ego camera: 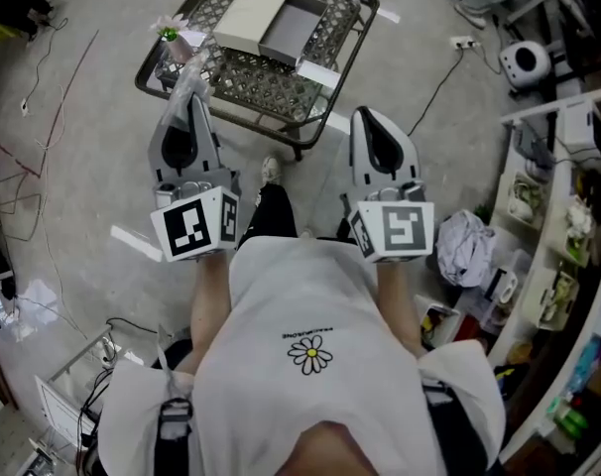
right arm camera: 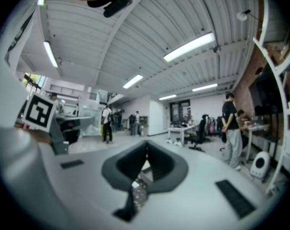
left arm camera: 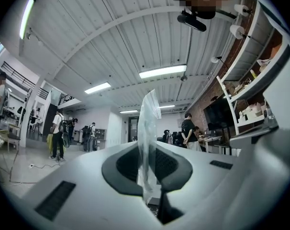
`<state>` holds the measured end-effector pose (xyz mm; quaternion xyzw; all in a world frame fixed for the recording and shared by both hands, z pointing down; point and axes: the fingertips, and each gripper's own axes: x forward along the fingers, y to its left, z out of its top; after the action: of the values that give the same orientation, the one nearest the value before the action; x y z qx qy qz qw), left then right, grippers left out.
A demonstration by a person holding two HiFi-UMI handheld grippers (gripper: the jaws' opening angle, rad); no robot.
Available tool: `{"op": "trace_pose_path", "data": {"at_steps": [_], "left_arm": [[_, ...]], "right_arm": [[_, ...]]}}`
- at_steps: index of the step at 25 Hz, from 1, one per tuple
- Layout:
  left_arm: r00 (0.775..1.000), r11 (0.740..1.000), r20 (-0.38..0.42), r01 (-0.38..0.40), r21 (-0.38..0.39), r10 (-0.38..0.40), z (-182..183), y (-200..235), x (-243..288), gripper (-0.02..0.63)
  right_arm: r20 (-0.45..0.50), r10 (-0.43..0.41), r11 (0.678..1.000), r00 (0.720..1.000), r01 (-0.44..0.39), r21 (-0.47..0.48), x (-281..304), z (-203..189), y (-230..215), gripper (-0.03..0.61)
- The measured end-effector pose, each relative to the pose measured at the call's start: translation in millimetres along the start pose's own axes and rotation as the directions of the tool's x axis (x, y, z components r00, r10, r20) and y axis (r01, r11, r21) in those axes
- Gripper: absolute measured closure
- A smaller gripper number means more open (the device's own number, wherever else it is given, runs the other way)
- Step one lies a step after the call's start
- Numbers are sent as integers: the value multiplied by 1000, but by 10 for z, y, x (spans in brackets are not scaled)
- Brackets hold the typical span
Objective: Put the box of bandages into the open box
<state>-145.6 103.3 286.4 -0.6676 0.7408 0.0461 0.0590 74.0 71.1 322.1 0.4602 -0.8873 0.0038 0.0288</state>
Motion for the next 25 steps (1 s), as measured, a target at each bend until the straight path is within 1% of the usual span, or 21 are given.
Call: {"op": "trace_pose_path", "data": {"at_steps": [2, 3, 6, 7, 10, 12, 14, 17, 20, 25], "left_arm": [[1000, 1000, -4, 10, -11, -10, -75, 44, 224, 572], [1000, 1000, -4, 19, -12, -19, -98, 62, 348, 572], [997, 997, 8, 72, 2, -73, -80, 69, 772, 572], [996, 996, 12, 94, 6, -94, -59, 72, 924, 572], [990, 990, 19, 141, -2, -141, -13, 155, 1369, 572], [987, 987, 25, 160, -10, -160, 17, 249, 1637, 572], [982, 983, 47, 181, -14, -181, 73, 317, 1894, 572], [975, 976, 60, 216, -27, -214, 120, 375, 2225, 572], [973, 973, 56, 227, -50, -224, 136, 465, 2467, 572], [973, 972, 51, 228, -53, -226, 133, 469, 2705, 572]], "right_arm": [[-10, -8, 1000, 1000, 8, 14, 226, -18, -61, 548], [-13, -9, 999, 1000, 10, 41, 353, -8, -88, 548], [12, -7, 984, 1000, 5, 175, 763, 152, -166, 548], [23, -10, 980, 1000, 5, 200, 904, 230, -190, 548], [45, -22, 975, 999, 12, 220, 1310, 463, -226, 548], [70, -26, 967, 997, 7, 256, 1538, 620, -249, 548], [90, -49, 961, 995, 22, 277, 1725, 735, -321, 548], [87, -96, 964, 992, 71, 256, 1978, 767, -446, 548], [74, -115, 967, 991, 94, 239, 2234, 761, -500, 548], [66, -142, 984, 988, 133, 118, 2504, 827, -591, 548]]}}
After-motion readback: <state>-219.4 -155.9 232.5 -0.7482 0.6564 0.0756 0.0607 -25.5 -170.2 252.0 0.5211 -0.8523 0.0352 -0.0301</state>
